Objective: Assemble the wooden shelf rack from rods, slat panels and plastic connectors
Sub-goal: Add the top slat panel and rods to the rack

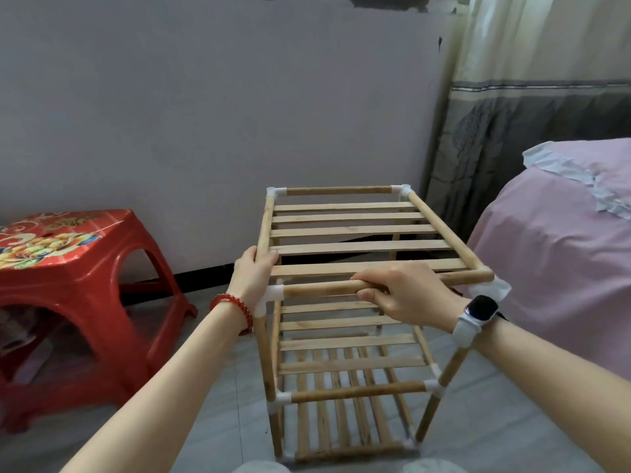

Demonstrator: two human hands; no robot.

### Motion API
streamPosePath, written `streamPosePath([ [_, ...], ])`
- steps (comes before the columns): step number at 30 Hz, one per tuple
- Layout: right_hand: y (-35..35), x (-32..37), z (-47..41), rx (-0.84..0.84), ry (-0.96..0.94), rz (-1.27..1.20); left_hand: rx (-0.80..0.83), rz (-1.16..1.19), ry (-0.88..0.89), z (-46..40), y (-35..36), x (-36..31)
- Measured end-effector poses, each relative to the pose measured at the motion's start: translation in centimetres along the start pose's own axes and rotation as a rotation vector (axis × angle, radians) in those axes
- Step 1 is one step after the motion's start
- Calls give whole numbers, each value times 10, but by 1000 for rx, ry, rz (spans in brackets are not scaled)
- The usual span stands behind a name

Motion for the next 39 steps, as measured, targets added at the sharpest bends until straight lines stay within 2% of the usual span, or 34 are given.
streamPosePath([
  [3,-18,-17,15,-104,43,-111,-215,-404,346,5,-4,-24],
  [4,-33,-31,21,-201,86,-138,-300,-490,505,18,-2,-40],
  [6,-70,-75,37,-446,260,-113,-329,-513,773,50,20,-71],
  [7,-83,-103,47,-506,418,-92,-282,-500,861,67,37,-81],
  [9,-86,-155,69,-445,795,-143,-96,-529,949,99,84,-90],
  [10,-76,-171,81,-374,956,-252,-2,-569,958,113,109,-89],
  [12,-50,-180,99,-253,1161,-547,62,-610,994,132,141,-89],
  [14,-40,-175,110,-230,1240,-720,-12,-595,1095,141,153,-93],
  [17,-40,-167,110,-215,1200,-734,-138,-546,1261,141,145,-91],
  [19,-34,-153,108,-177,1196,-826,-151,-492,1308,138,127,-90],
  [23,-3,-107,101,36,1171,-1094,-82,-481,1336,112,86,-75],
  [26,4,-85,89,146,1099,-984,18,-488,1251,88,60,-61],
  [29,9,-86,77,69,1174,-973,28,-444,1159,91,50,-61],
  [31,12,-85,69,11,1221,-955,53,-446,1182,112,60,-68],
  [33,13,-85,65,0,1236,-876,94,-541,1197,134,82,-76],
  [36,13,-85,64,65,1239,-756,102,-806,1131,147,112,-78],
  [39,14,-85,64,103,1250,-685,69,-815,1109,149,120,-83],
])
Point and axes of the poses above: each hand's wrist, its own z-axis away from the middle knuckle, its own y-axis out of the palm, x = y × z, the point moved 10 cm from there along -z, towards the middle knuckle, and after that the axes turned 14 degrees about -x, right-handed, at the moved point
